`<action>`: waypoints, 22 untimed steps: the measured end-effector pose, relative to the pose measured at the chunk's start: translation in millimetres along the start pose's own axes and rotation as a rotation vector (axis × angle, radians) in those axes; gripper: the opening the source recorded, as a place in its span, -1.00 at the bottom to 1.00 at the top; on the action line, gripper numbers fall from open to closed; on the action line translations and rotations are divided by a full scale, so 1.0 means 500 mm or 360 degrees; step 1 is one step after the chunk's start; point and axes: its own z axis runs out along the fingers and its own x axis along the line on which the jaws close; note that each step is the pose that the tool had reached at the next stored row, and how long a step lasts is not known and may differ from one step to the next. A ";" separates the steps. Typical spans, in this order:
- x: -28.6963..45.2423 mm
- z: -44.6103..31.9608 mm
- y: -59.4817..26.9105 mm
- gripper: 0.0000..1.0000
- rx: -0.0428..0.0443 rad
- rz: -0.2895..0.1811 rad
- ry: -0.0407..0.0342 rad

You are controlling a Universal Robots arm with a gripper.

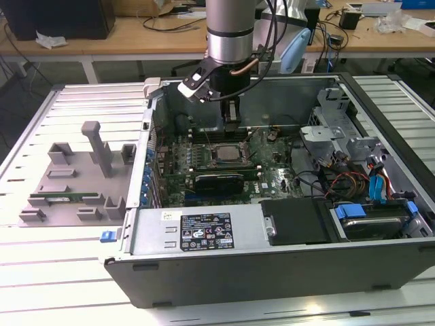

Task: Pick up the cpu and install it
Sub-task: 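Close the cpu cover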

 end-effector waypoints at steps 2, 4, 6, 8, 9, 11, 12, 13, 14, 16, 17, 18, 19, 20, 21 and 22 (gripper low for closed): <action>0.000 0.000 0.000 -0.79 0.0000 0.0000 0.0000; 0.000 0.000 0.000 -0.79 0.0000 0.0000 -0.0001; 0.000 0.000 0.000 -0.79 0.0000 0.0000 -0.0001; 0.000 0.000 0.000 -0.79 0.0000 0.0000 -0.0001; 0.000 0.000 0.000 -0.79 0.0000 0.0000 -0.0001; 0.000 -0.001 0.000 -0.79 0.0000 0.0000 -0.0001; 0.000 -0.004 0.000 -0.79 0.0000 0.0000 -0.0001; 0.000 -0.006 0.000 -0.79 0.0000 0.0000 -0.0001; 0.000 -0.010 0.000 -0.79 0.0000 0.0000 -0.0001; 0.001 -0.017 0.000 -0.79 0.0000 0.0000 -0.0001; 0.001 -0.019 0.001 -0.79 0.0000 0.0000 -0.0001; 0.001 -0.019 0.001 -0.79 0.0000 0.0000 -0.0001; 0.001 -0.019 0.001 -0.79 0.0000 0.0000 -0.0001; 0.001 -0.019 0.001 -0.79 0.0000 0.0000 -0.0001; 0.001 -0.020 0.001 -0.79 0.0000 0.0000 -0.0001; 0.001 -0.020 0.001 -0.79 0.0000 0.0000 -0.0001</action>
